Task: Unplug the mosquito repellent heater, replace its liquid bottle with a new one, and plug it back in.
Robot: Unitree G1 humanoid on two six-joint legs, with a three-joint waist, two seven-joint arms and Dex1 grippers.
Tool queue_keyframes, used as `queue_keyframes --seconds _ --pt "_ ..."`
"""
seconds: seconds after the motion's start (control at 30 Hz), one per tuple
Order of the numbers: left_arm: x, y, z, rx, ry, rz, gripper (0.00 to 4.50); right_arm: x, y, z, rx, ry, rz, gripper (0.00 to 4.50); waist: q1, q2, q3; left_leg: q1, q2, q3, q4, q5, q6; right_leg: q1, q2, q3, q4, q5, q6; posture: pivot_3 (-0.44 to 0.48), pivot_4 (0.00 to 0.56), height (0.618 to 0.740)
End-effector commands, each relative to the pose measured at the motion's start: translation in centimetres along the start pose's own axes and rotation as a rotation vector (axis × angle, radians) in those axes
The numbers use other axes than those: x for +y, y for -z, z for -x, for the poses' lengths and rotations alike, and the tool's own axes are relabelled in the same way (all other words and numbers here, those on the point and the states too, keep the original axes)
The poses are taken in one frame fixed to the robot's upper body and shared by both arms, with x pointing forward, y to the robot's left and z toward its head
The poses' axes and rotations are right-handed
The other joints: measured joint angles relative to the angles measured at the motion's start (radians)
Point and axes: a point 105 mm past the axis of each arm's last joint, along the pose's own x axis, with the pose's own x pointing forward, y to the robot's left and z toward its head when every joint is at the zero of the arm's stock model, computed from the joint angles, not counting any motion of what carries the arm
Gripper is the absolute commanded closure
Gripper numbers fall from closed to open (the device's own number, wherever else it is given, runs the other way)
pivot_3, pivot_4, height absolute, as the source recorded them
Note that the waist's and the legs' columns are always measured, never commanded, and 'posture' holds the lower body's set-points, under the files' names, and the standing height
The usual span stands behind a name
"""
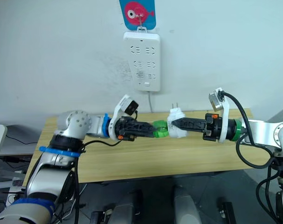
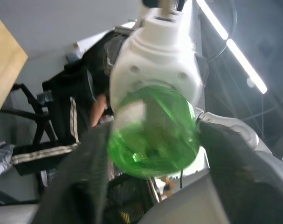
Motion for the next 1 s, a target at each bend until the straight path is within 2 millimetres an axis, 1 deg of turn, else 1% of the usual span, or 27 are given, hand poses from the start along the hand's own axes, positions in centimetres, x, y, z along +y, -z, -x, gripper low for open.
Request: queue_keyframes --seconds 0.03,0.07,0.1,0.13,0.17,0.2,0.27,0.3,0.33,0.4,0.47,0.53,0.6,0.67,0.8,0.97,1.0 --pt "-0.3 1.5 1.7 -0.048 -0.061 -0.038 0.05 0.2 -1.5 1.1 -0.094 -0.012 -0.011 1.52 0.000 0.000 0.000 0.000 0.002 0.001 0.000 0.000 0.000 0.000 0.000 0.001 0.000 0.000 0.000 -0.180 0.291 0.740" --pt "0.0 2.2 2.0 -0.052 -0.096 -0.061 0.00 0.1 -1.6 1.3 -0.104 -0.006 -0.016 1.52 0.002 0.000 0.000 0.000 0.002 0.001 0.000 0.000 0.000 0.000 0.000 0.001 0.000 0.000 0.000 -0.181 0.290 0.740" --pt "1.1 2.6 2.2 -0.073 -0.202 -0.167 0.00 -0.2 -1.8 1.5 -0.119 0.002 -0.026 1.52 0.003 0.000 0.000 0.000 0.002 0.002 0.000 0.000 0.000 -0.001 0.000 0.001 0.000 0.000 0.000 -0.179 0.288 0.740" --pt "2.1 2.7 2.3 -0.086 -0.320 -0.314 0.00 -0.3 -2.0 1.7 -0.130 0.008 -0.034 1.52 0.004 0.000 0.000 -0.001 0.002 0.002 0.000 0.000 0.000 -0.001 -0.001 0.002 0.000 0.000 0.000 -0.172 0.288 0.740" --pt "2.9 2.7 2.4 -0.073 -0.431 -0.520 0.00 -0.5 -2.1 1.9 -0.137 0.011 -0.042 1.52 0.005 0.000 0.000 -0.001 0.001 0.002 0.000 0.000 0.000 -0.001 -0.002 0.002 0.000 0.002 -0.003 -0.164 0.288 0.740" --pt "3.0 2.8 2.2 -0.054 -0.485 -0.666 0.00 -0.6 -2.2 2.0 -0.140 0.012 -0.047 1.52 0.008 0.000 0.000 -0.001 0.001 0.003 0.000 0.000 0.000 -0.001 -0.002 0.002 -0.001 0.003 -0.004 -0.155 0.286 0.740" --pt "1.9 2.9 1.0 0.060 -0.503 -1.251 0.00 -0.7 -2.1 1.9 -0.135 0.007 -0.059 1.52 0.012 0.000 0.000 -0.001 0.000 0.004 0.000 0.000 0.000 -0.001 -0.003 0.003 -0.001 0.003 -0.005 -0.155 0.286 0.740" --pt "1.7 2.4 0.6 0.103 -0.553 -1.531 0.00 -0.7 -1.9 1.8 -0.120 0.004 -0.062 1.52 0.018 0.000 0.000 -0.001 0.000 0.006 -0.001 0.000 -0.001 -0.001 -0.004 0.003 -0.002 0.004 -0.008 -0.139 0.285 0.740" --pt "1.5 2.3 0.2 0.130 -0.564 -1.719 0.00 -0.7 -1.7 1.8 -0.108 0.003 -0.064 1.52 0.025 0.000 0.000 -0.001 0.000 0.008 -0.001 0.000 -0.001 -0.001 -0.005 0.003 -0.002 0.002 -0.015 -0.139 0.285 0.740" --pt "0.7 1.2 0.1 0.104 -0.585 -2.030 0.00 -0.6 -1.5 1.5 -0.089 -0.007 -0.064 1.52 0.038 0.000 0.000 0.000 0.000 0.012 -0.001 0.000 -0.001 -0.001 -0.007 0.004 -0.002 0.002 -0.017 -0.123 0.288 0.740" --pt "0.3 0.2 0.1 0.071 -0.587 -2.216 0.00 -0.5 -1.5 1.3 -0.083 -0.018 -0.064 1.52 0.042 0.000 0.000 -0.001 0.000 0.015 0.000 0.000 0.000 -0.001 -0.014 0.004 -0.003 0.002 -0.017 -0.123 0.288 0.740" --pt "0.2 -0.5 -0.3 0.056 -0.562 -2.325 0.00 -0.3 -1.6 1.1 -0.075 -0.028 -0.062 1.52 0.041 0.000 0.000 -0.001 -0.003 0.016 0.000 0.000 0.000 -0.001 -0.016 0.004 -0.003 0.003 -0.014 -0.115 0.289 0.740" --pt "0.2 -1.0 -0.6 0.047 -0.544 -2.380 0.00 -0.2 -1.7 1.0 -0.070 -0.032 -0.059 1.52 0.039 0.000 0.000 -0.002 -0.005 0.016 0.001 0.000 0.001 -0.002 -0.016 0.004 -0.003 0.007 -0.006 -0.115 0.289 0.740" --pt "0.3 -1.4 -1.3 0.049 -0.500 -2.429 0.00 0.0 -1.8 0.7 -0.061 -0.042 -0.055 1.52 0.037 0.000 0.000 -0.004 -0.006 0.016 0.002 -0.002 0.004 -0.002 -0.016 0.004 -0.004 0.009 -0.002 -0.115 0.289 0.740" --pt "0.5 -2.2 -2.3 0.038 -0.455 -2.476 0.00 0.2 -1.6 0.1 -0.048 -0.053 -0.048 1.52 0.036 0.000 0.000 -0.007 -0.006 0.016 0.002 -0.002 0.004 -0.004 -0.015 0.001 -0.003 0.009 -0.001 -0.126 0.290 0.740" --pt "0.3 -2.8 -3.7 0.009 -0.397 -2.514 0.00 0.4 -1.5 -0.3 -0.054 -0.066 -0.045 1.52 0.033 0.000 0.000 -0.015 -0.006 0.015 0.004 -0.002 0.004 -0.012 -0.014 0.000 0.000 0.009 0.000 -0.141 0.294 0.740" --pt "0.2 -2.8 -3.8 0.003 -0.388 -2.513 0.40 0.4 -1.4 -0.3 -0.054 -0.067 -0.044 1.52 0.033 0.000 0.000 -0.016 -0.006 0.015 0.004 -0.002 0.004 -0.012 -0.014 0.000 0.000 0.009 0.000 -0.145 0.296 0.740"
